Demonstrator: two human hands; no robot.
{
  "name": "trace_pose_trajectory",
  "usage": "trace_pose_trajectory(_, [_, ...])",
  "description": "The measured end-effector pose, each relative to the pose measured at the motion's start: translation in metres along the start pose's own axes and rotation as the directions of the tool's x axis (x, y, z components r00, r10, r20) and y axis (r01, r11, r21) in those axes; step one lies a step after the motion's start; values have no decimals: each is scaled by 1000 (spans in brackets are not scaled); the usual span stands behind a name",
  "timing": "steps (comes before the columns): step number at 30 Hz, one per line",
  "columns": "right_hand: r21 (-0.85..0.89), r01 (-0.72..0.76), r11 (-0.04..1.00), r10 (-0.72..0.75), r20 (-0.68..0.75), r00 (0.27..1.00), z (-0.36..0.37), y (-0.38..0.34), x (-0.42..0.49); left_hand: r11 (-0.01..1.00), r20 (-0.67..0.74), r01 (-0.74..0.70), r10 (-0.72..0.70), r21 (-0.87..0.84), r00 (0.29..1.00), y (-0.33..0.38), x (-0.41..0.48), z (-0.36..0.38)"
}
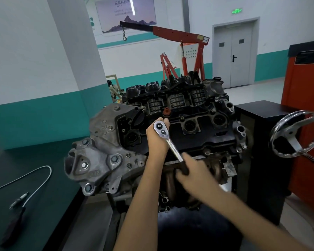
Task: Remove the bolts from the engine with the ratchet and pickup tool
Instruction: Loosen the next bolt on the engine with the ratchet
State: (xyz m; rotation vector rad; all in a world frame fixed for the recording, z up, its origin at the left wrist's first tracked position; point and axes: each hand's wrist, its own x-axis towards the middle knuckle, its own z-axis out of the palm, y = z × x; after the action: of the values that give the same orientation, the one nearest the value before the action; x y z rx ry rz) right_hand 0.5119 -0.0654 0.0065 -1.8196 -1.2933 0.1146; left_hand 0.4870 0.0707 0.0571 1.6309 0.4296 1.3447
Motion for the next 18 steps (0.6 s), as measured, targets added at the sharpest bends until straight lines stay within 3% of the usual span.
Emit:
trace_pose_trajectory(2, [202, -46, 978, 48, -5, 999, 31, -13, -8, 998, 18, -43, 42, 45, 999, 0, -1, -2])
trace_pose_trajectory(4, [224, -31, 974, 30, 10, 1000, 34, -15, -5, 994, 67, -62, 56, 88, 996, -1, 0, -8])
trace_pose_trajectory(9, [-206, 140, 969, -107, 162, 981, -53, 9, 29, 989, 190, -55, 28, 139, 981, 2, 4, -19])
trace_pose_trajectory(13, [-553, 331, 765, -189, 299, 935, -108, 1, 72, 991, 195, -67, 43, 118, 980, 4, 2, -21])
trace_pose_trajectory(15, [-585, 365, 724, -230, 294, 928, -110, -2, 78, 997, 162, -44, 32, 71, 986, 3, 1, -21])
trace_pose_trajectory(18, [-493, 272, 827, -199, 195, 960, -89, 4, 56, 999, 94, -37, 34, 34, 995, 2, -2, -17])
